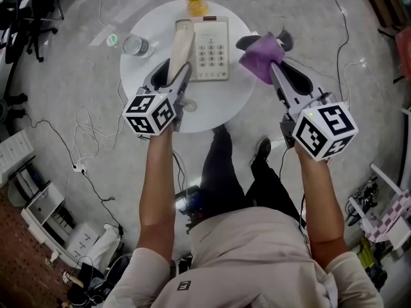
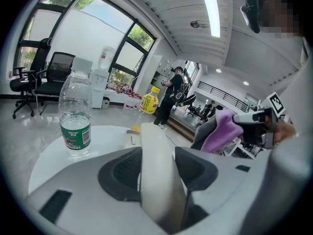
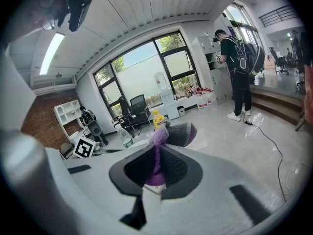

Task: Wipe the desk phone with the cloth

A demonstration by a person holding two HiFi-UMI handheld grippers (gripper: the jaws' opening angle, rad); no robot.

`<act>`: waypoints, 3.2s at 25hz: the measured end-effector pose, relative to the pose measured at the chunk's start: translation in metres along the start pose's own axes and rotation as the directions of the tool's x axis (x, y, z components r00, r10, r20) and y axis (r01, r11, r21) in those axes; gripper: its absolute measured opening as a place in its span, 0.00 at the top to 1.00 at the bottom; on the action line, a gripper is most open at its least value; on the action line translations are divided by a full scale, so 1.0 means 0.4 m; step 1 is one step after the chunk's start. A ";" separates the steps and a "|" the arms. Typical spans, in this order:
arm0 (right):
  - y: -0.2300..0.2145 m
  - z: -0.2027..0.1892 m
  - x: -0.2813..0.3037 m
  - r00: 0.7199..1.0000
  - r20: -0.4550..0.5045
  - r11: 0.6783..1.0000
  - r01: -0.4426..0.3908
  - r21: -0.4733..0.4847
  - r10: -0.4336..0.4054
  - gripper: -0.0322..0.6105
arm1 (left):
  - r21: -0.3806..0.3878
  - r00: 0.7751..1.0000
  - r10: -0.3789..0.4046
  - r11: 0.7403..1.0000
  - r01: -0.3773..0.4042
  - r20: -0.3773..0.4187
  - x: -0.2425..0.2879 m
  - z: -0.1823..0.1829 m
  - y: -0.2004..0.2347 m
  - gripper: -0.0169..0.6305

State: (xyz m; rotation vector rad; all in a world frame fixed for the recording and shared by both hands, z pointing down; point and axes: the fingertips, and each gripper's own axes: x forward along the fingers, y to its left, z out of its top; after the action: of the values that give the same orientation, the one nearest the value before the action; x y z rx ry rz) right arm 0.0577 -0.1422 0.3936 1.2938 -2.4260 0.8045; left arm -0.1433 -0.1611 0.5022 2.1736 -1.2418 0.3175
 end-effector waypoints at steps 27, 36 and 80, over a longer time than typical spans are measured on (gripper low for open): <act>-0.018 -0.097 0.007 0.998 -0.063 0.999 0.004 0.036 -0.002 0.92 | 0.020 0.995 0.064 0.998 -0.062 -0.071 0.088 -0.067 0.062 0.65; -0.013 -0.134 0.028 0.995 -0.096 0.999 -0.010 0.053 0.015 0.92 | 0.032 0.992 0.100 0.995 -0.098 -0.074 0.093 -0.092 0.074 0.65; 0.066 -0.318 0.043 0.972 -0.216 0.988 -0.065 0.142 0.095 0.91 | 0.043 0.987 0.127 0.991 -0.123 -0.095 0.068 -0.170 0.069 0.65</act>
State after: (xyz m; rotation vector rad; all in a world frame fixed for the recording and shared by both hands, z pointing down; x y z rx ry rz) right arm 0.0241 -0.0669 0.4955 1.0897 -2.2915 1.0892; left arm -0.1460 -0.1490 0.5794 2.0884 -1.3290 0.4968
